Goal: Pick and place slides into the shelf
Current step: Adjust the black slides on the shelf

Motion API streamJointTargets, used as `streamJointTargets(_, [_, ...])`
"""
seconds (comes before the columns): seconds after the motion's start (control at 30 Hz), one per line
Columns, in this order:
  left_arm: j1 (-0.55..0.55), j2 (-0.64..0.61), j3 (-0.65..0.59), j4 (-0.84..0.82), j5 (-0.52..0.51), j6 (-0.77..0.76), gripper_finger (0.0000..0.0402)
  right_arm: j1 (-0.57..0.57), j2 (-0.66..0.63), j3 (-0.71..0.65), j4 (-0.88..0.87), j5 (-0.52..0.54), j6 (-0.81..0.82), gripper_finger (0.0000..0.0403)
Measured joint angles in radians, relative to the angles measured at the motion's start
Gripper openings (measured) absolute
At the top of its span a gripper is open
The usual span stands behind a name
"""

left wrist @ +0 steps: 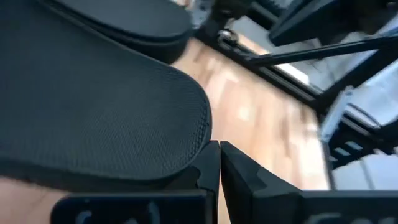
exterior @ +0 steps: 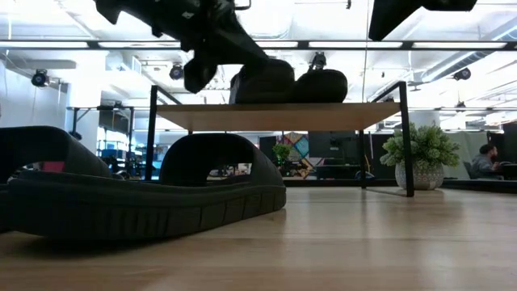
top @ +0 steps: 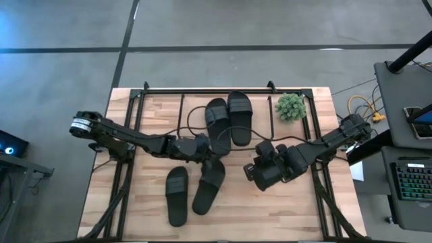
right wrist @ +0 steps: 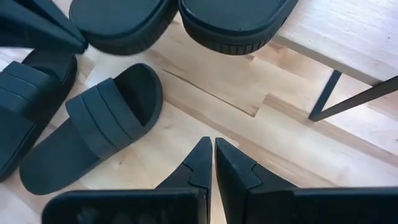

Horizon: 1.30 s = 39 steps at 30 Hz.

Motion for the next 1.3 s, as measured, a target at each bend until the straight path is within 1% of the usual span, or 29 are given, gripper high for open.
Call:
streamJointTargets(0.2, [0.011,-0.033,-0.013,-0.046,-0.045,-0.01,0.0,0.0,0.0,0.0,0.003,0.022,-0.004,0.0013])
streamJointTargets(0.33, [0.009,-0.04,-0.012,-0.077,-0.11,-0.01,0.0,0.0,0.0,-0.003,0.003,0.023,-0.004,0.0013])
streamJointTargets(0.67, [0.017,-0.051,-0.011,-0.106,-0.147,-0.01,0.0,0.0,0.0,-0.005,0.004,0.023,-0.004,0.0013])
streamJointTargets(0.73, [0.017,-0.067,-0.011,-0.142,-0.154,-0.011,0.0,0.0,0.0,-0.007,0.004,0.023,-0.003,0.0013])
streamJointTargets(1.0, [0.017,-0.164,-0.016,-0.327,-0.252,-0.011,0.0,0.0,0.0,-0.017,0.004,0.023,-0.003,0.0013])
streamJointTargets(1.07, [0.018,-0.187,-0.016,-0.334,-0.267,-0.011,0.0,0.0,0.0,-0.019,0.004,0.024,-0.003,0.0013])
streamJointTargets(1.2, [0.014,-0.222,-0.021,-0.336,-0.264,-0.01,0.0,0.0,0.0,-0.021,0.002,0.042,-0.002,0.0013])
streamJointTargets(1.3, [-0.002,-0.257,-0.021,-0.337,-0.248,-0.008,0.0,-0.003,0.0,-0.021,-0.032,0.049,0.044,0.0013])
